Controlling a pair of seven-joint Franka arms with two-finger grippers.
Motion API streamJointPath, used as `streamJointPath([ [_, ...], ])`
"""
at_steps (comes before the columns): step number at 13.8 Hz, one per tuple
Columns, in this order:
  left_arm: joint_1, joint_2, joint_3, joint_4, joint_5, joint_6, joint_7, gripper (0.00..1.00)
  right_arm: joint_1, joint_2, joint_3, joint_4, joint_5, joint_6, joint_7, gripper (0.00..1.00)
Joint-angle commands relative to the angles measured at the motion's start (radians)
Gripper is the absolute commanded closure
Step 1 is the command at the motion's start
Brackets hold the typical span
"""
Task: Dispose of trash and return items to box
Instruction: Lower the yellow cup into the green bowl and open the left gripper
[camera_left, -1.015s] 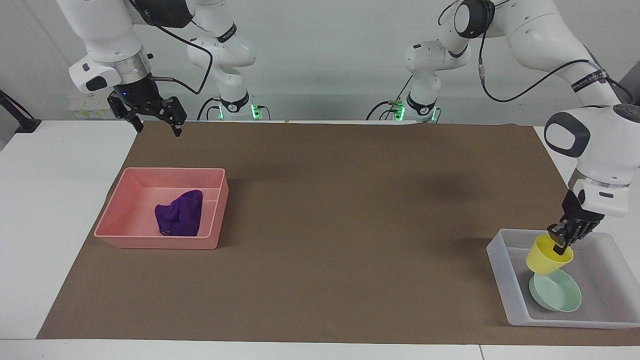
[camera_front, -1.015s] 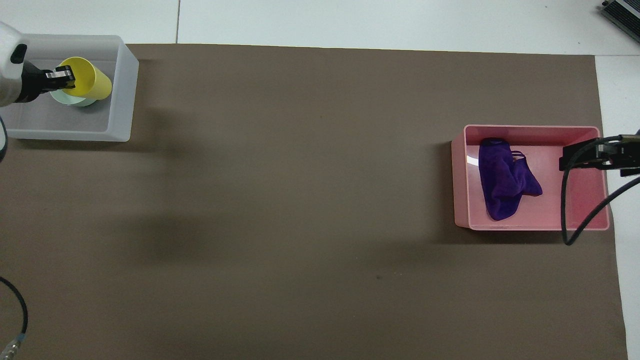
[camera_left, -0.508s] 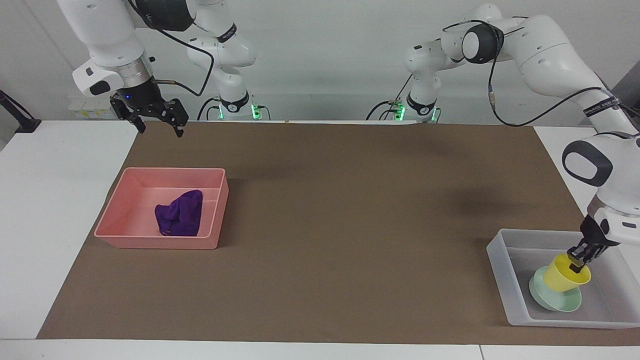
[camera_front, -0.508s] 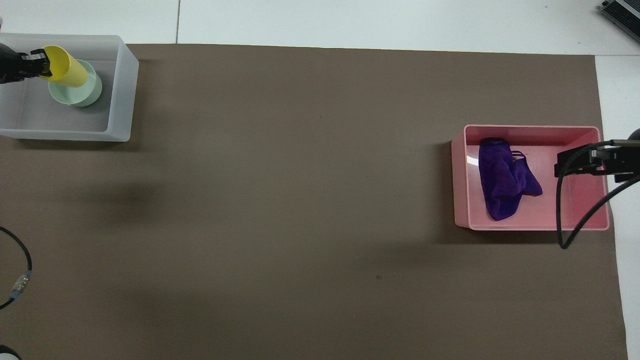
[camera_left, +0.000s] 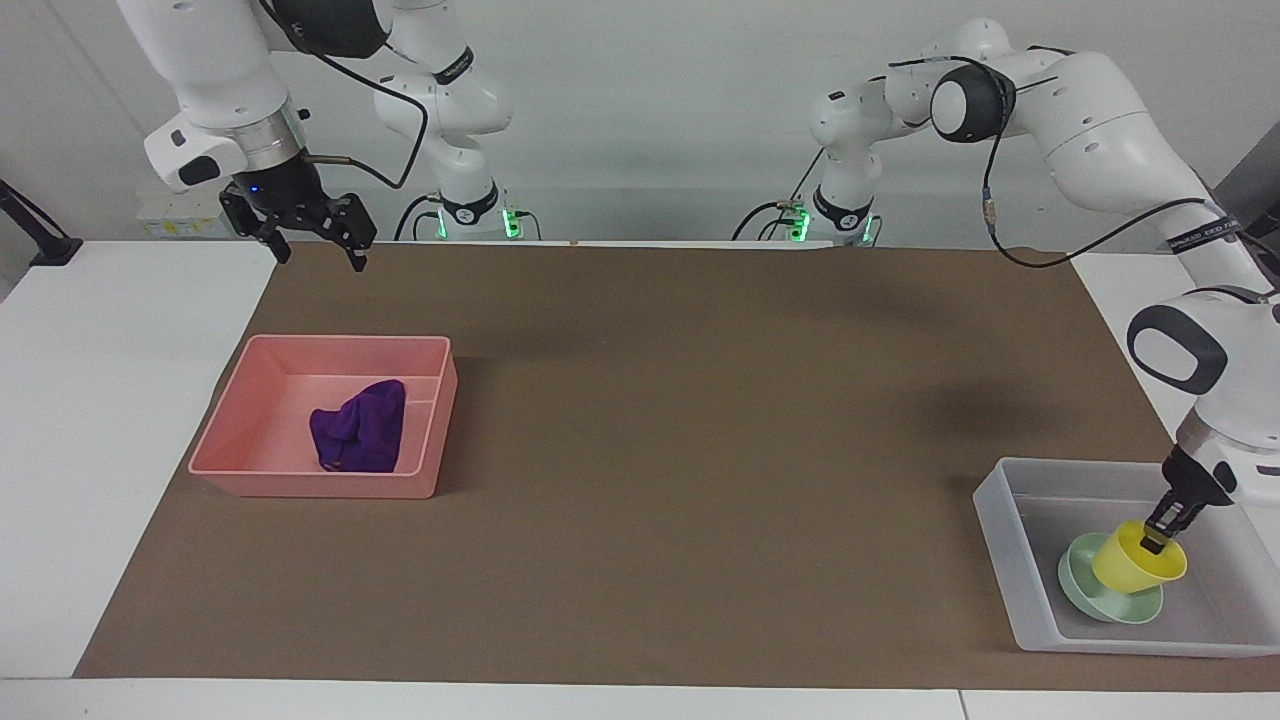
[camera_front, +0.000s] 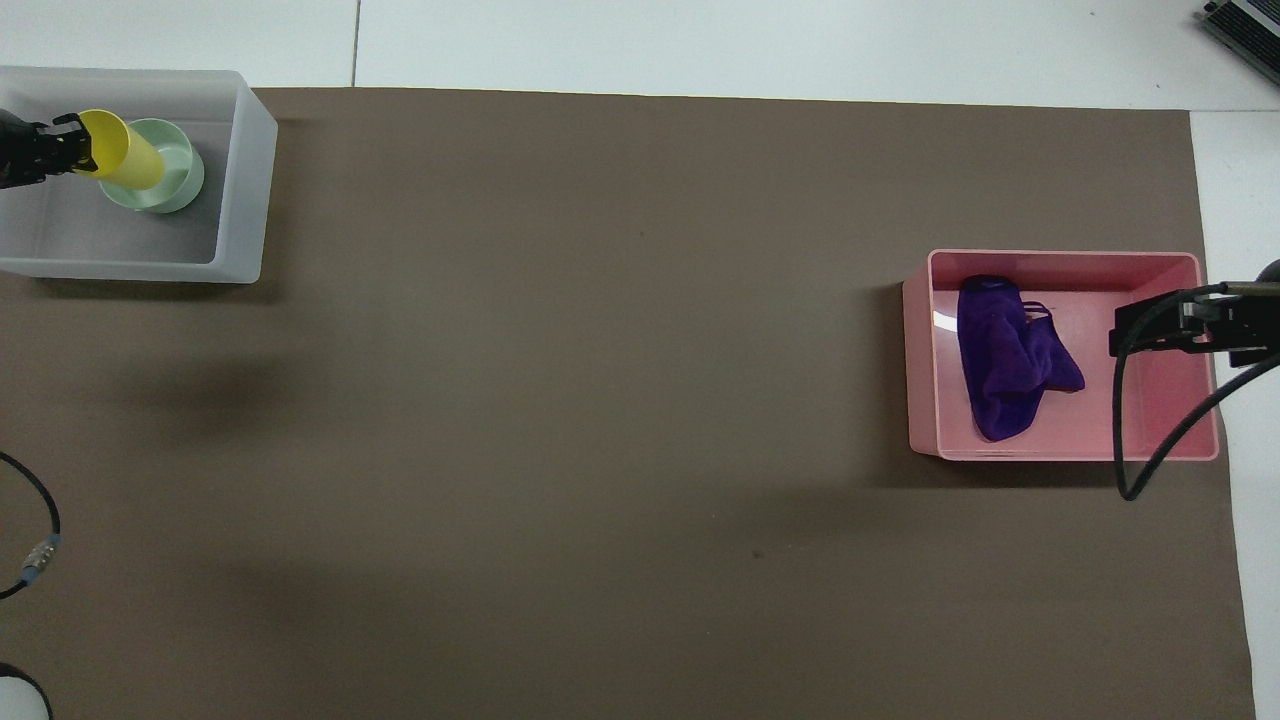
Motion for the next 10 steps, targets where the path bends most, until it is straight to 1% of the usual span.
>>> streamJointPath([
  [1, 0.008, 0.000, -0.006, -0.017, -0.014, 0.024, -0.047, 1.00, -0.011, -0.023, 0.003, -0.026, 0.016, -0.004, -0.008, 0.00],
  [3, 0.008, -0.008, -0.006, -0.038, -0.014, 0.028, -0.055, 1.00, -0.009, -0.025, 0.003, -0.026, 0.016, -0.004, -0.008, 0.00],
  [4, 0.010, -0.008, -0.006, -0.038, -0.015, 0.030, -0.081, 0.84, -0.009, -0.023, 0.003, -0.026, 0.016, -0.004, -0.008, 0.00],
  [6, 0.013, -0.008, -0.006, -0.038, -0.015, 0.037, -0.113, 0.35, -0.009, -0.025, 0.003, -0.026, 0.016, -0.004, -0.008, 0.00],
  [7, 0.015, -0.009, -0.006, -0.035, -0.014, 0.034, -0.113, 0.27, -0.009, -0.025, 0.003, -0.026, 0.016, -0.004, -0.008, 0.00],
  [9, 0.011, -0.009, -0.006, -0.032, -0.006, 0.036, -0.104, 0.00, -0.009, -0.025, 0.003, -0.026, 0.016, -0.004, -0.008, 0.00],
  [10, 0.008, -0.012, -0.006, -0.032, 0.001, 0.037, -0.095, 0.00, -0.009, -0.025, 0.003, -0.026, 0.016, -0.004, -0.008, 0.00],
])
